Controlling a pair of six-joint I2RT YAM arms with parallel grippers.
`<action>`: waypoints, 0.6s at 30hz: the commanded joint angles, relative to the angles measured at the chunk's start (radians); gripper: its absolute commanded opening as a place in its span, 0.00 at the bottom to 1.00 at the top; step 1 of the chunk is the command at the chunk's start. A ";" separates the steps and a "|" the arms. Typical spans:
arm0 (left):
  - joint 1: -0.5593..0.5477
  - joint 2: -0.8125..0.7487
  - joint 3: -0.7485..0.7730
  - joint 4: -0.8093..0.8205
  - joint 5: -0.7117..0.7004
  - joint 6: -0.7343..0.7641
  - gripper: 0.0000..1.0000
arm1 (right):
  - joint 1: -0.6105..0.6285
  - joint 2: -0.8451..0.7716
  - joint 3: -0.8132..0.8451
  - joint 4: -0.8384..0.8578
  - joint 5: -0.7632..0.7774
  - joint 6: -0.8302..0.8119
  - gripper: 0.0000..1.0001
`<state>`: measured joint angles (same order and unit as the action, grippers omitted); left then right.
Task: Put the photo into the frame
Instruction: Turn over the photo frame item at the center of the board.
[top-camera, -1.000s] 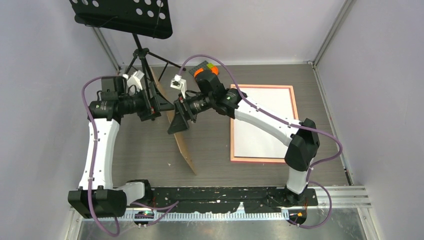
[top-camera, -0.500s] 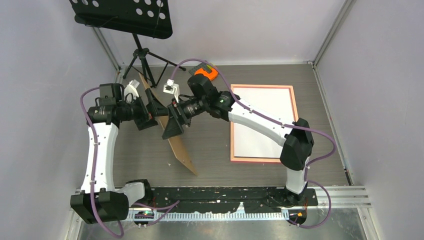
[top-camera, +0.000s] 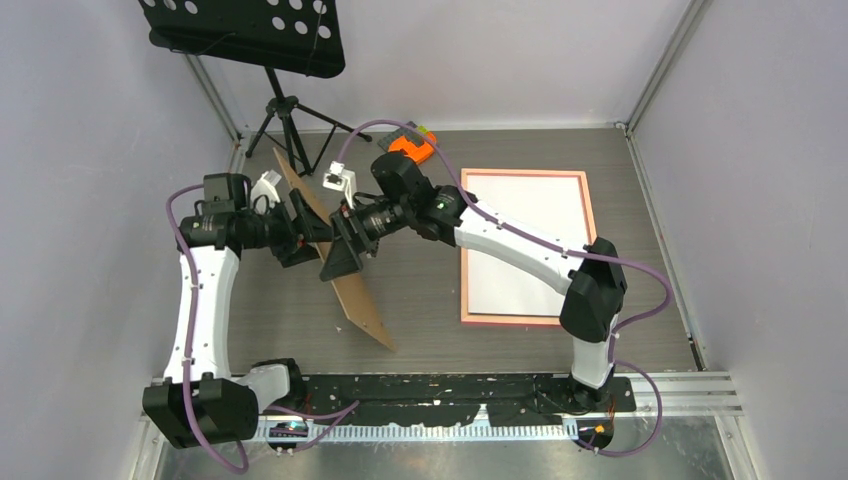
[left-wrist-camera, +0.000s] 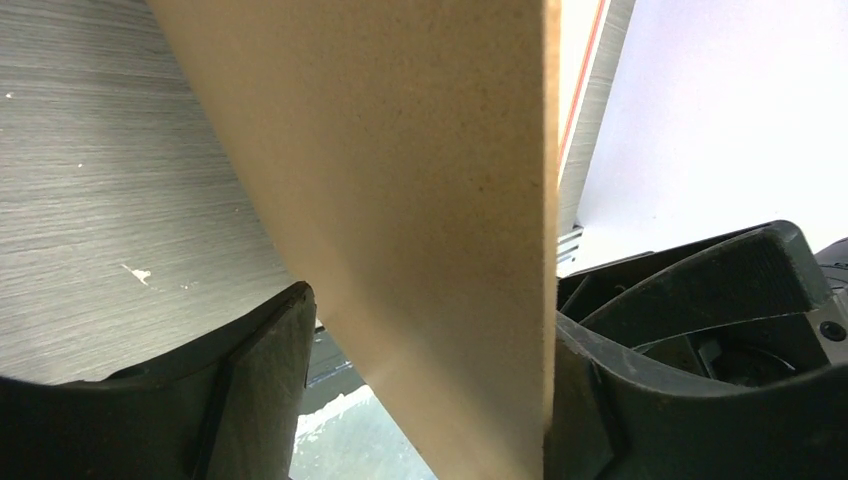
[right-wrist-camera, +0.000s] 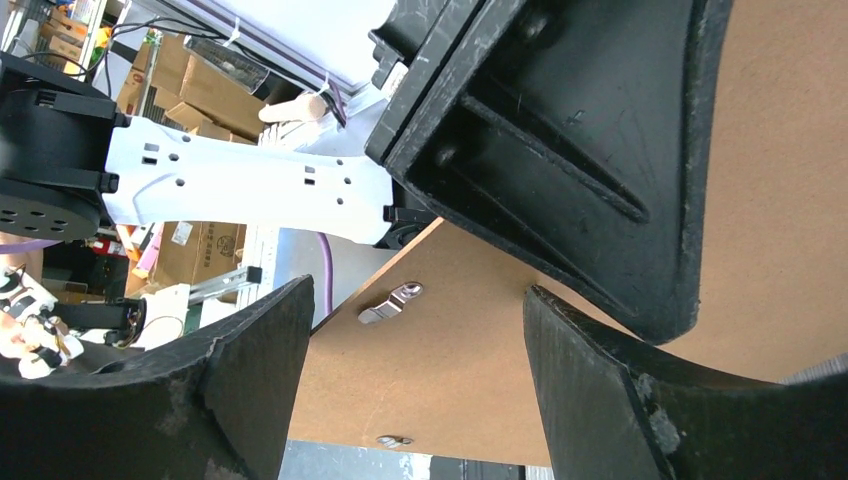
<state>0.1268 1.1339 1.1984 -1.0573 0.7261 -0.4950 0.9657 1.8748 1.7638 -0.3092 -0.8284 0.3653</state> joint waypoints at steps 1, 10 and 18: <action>0.011 -0.013 0.036 -0.029 -0.001 0.011 0.66 | 0.007 -0.041 0.011 -0.001 0.080 -0.002 0.80; 0.032 -0.043 0.040 -0.061 -0.031 0.103 0.52 | 0.008 -0.089 0.014 -0.052 0.196 -0.039 0.81; 0.059 -0.051 0.061 -0.109 -0.056 0.231 0.40 | 0.008 -0.130 0.025 -0.118 0.337 -0.118 0.81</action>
<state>0.1650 1.1076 1.2255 -1.1366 0.6777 -0.3553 0.9775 1.8202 1.7638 -0.4015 -0.5945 0.3088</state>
